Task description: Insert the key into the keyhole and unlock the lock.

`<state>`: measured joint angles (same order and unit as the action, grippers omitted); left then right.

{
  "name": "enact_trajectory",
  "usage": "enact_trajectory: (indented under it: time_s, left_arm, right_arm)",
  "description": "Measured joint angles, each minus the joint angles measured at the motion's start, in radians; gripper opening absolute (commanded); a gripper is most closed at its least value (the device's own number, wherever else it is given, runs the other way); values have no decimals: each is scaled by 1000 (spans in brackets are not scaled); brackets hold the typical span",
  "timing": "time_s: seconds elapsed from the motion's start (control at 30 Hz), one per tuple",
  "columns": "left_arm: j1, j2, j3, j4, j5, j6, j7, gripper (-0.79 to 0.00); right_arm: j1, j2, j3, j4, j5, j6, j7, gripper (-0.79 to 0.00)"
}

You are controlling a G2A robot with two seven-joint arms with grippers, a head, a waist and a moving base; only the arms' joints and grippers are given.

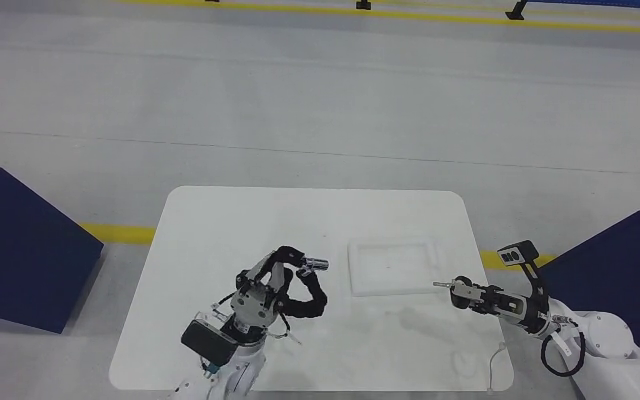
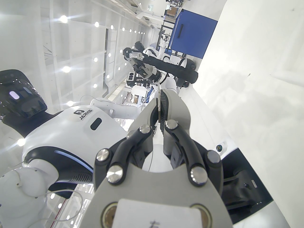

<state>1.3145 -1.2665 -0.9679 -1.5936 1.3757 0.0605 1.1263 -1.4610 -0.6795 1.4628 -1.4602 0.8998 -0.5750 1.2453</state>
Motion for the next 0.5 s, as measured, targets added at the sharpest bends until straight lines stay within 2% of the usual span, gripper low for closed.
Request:
enact_trajectory:
  time_s: [0.5]
  left_arm:
    - [-14, -54, 60, 16, -319, -192, 75, -785]
  right_arm:
    - [0, 0, 0, 0, 0, 0, 0, -785]
